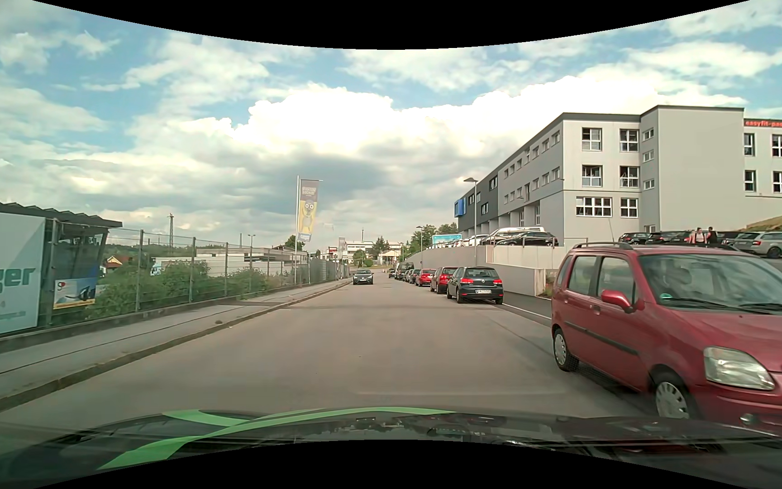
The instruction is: Follow the waypoints while adhering to traffic rules and regulations
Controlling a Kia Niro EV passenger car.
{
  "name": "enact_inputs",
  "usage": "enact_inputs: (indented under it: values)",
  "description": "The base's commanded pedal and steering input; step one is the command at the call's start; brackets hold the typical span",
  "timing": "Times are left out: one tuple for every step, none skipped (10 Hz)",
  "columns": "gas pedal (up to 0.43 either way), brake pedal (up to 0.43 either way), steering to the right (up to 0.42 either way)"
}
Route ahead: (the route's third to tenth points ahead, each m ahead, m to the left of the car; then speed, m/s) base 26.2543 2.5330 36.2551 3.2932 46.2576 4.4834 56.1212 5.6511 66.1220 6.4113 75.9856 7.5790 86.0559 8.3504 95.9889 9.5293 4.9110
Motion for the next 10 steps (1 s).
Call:
enact_inputs:
  values:
    - [0.098,0.0,-0.017]
    - [0.098,0.0,-0.016]
    - [0.098,0.0,-0.016]
    - [0.118,0.0,-0.015]
    - [0.118,0.0,-0.015]
    - [0.138,0.0,-0.014]
    - [0.138,0.0,-0.013]
    - [0.138,0.0,-0.013]
    - [0.138,0.0,-0.013]
    - [0.138,0.0,-0.013]
